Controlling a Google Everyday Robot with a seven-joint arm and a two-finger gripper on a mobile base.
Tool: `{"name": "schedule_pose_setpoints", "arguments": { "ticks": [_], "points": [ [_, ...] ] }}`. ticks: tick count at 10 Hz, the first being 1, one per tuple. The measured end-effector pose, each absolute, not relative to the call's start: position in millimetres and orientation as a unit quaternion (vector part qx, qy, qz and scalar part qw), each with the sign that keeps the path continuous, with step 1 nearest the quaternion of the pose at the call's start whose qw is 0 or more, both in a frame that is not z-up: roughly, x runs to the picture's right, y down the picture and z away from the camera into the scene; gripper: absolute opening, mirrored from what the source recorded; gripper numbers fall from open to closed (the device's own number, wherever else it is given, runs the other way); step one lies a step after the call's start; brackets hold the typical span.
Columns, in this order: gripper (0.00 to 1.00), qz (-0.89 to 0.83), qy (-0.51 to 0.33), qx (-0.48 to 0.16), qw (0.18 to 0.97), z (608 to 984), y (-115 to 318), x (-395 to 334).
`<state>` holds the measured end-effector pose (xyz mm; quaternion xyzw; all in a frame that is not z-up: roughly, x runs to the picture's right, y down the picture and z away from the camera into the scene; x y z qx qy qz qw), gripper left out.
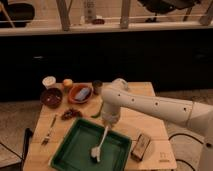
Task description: Place brush in tray
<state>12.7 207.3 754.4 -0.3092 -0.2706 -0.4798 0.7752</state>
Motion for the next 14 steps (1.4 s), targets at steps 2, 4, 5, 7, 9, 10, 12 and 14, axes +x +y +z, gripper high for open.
{"name": "schedule_pose_setpoints", "arguments": {
  "ticks": [2,4,5,7,9,10,12,14],
  "points": [
    [0.04,-0.488,-0.272,-0.307,0.770,750.5,208.1,6.3],
    [0.04,-0.498,-0.277,-0.301,0.765,746.9,208.9,-2.5],
    [0.04,-0.504,-0.280,-0.298,0.761,744.8,209.5,-8.3],
    [0.11,-0.517,-0.287,-0.290,0.753,737.4,209.8,-23.4],
    [0.31,-0.521,-0.290,-0.287,0.750,733.2,210.3,-29.3],
    [0.42,-0.523,-0.290,-0.288,0.748,731.4,210.9,-29.9],
    [0.62,-0.526,-0.292,-0.288,0.746,729.6,211.5,-32.3],
    [0.78,-0.526,-0.291,-0.289,0.745,729.0,212.0,-32.0]
  ]
}}
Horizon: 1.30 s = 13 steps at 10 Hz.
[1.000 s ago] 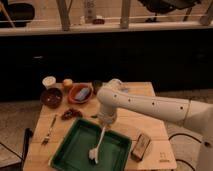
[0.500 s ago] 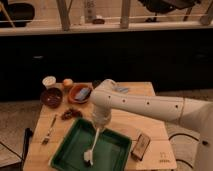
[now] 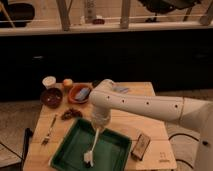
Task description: Place brush in tray
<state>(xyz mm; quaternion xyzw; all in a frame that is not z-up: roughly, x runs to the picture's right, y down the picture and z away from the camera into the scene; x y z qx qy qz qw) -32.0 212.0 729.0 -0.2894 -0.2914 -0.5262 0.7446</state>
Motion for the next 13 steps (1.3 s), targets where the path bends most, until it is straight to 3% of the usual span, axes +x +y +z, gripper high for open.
{"name": "schedule_pose_setpoints", "arguments": {
  "ticks": [13],
  "points": [
    [0.80,-0.524,-0.297,-0.295,0.742,722.1,218.9,-28.9]
  ]
}}
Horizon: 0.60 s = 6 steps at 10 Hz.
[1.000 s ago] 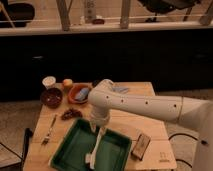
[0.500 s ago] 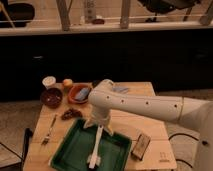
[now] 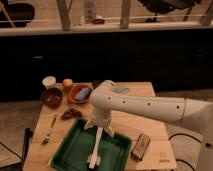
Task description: Place brush in tray
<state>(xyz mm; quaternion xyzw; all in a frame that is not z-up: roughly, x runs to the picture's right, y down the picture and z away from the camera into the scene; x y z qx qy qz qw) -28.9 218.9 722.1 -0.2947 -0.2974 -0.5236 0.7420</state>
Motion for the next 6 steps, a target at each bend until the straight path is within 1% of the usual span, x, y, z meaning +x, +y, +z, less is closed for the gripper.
{"name": "schedule_pose_setpoints", "arguments": {
  "ticks": [6],
  "points": [
    [0.80,-0.519,-0.307,-0.294,0.742,728.0,218.1,-29.7]
  ]
}}
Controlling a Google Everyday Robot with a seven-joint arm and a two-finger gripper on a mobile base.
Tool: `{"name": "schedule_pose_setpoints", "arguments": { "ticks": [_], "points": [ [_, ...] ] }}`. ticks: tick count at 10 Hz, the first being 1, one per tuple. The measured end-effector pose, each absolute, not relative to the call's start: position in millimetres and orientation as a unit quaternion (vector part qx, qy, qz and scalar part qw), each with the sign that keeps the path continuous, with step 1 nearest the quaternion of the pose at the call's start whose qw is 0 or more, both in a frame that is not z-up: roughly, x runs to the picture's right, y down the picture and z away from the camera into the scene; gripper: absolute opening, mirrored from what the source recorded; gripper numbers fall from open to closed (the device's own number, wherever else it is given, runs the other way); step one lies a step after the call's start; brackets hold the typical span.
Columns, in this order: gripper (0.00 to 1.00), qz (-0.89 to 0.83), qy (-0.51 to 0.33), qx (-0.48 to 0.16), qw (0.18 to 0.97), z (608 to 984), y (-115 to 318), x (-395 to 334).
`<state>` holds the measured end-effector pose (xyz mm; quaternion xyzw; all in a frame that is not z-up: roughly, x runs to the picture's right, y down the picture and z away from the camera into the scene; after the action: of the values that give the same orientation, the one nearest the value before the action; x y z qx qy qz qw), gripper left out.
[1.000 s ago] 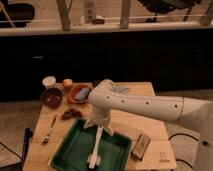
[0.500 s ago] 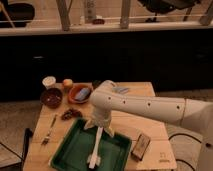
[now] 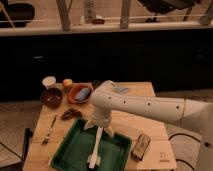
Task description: Place brush in tray
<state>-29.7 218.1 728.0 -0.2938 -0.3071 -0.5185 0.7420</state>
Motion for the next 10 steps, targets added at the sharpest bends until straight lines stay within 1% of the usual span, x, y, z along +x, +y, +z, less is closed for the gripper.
{"name": "schedule_pose_setpoints", "arguments": {
  "ticks": [7,10],
  "points": [
    [0.80,-0.516,-0.314,-0.291,0.742,742.4,208.6,-32.7],
    [0.80,-0.516,-0.314,-0.291,0.742,742.6,209.0,-32.8]
  ]
}}
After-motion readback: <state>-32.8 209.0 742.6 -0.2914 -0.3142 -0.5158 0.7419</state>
